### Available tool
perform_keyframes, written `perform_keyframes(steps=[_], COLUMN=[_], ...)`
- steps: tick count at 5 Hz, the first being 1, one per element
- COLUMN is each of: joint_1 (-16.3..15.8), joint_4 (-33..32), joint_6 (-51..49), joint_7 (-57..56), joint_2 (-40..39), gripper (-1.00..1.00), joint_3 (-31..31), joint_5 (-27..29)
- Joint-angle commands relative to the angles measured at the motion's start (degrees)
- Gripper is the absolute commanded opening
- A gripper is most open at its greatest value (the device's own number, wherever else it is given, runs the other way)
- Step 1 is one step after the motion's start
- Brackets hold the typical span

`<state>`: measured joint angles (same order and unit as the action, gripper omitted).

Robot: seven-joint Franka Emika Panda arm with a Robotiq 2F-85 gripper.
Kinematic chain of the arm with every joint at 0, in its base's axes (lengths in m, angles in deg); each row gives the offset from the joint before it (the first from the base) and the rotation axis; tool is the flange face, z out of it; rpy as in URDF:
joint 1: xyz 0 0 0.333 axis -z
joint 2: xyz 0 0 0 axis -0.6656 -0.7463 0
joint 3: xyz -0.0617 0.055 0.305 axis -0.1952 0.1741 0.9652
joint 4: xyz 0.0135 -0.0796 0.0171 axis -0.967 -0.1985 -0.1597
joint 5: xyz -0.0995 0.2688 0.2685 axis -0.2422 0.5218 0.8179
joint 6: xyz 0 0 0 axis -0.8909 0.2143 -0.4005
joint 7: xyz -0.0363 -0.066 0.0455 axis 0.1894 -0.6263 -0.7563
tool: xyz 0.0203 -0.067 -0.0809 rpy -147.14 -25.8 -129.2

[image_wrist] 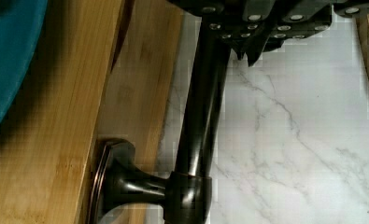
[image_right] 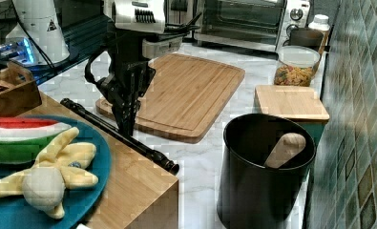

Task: Close the drawer.

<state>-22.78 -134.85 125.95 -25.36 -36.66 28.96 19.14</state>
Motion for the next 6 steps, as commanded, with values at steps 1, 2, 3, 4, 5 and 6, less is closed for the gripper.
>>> perform_keyframes(steps=[1,2,3,4,5,6], joint_1=[6.91,6.55,6.55,6.08,6.01,6.03], joint_4=[6.07,6.06,6.06,6.05,6.05,6.05], joint_6=[-0.36,-0.33,-0.34,-0.31,-0.3,-0.31], joint_7=[0.4,0.23,0.26,0.07,0.04,0.06], joint_2=[-0.27,-0.3,-0.32,-0.37,-0.38,-0.37], gripper=[-1.0,-1.0,-1.0,-1.0,-1.0,-1.0], joint_3=[-9.66,-10.06,-10.08,-10.58,-10.64,-10.63], joint_5=[-2.28,-2.08,-2.07,-1.81,-1.77,-1.78])
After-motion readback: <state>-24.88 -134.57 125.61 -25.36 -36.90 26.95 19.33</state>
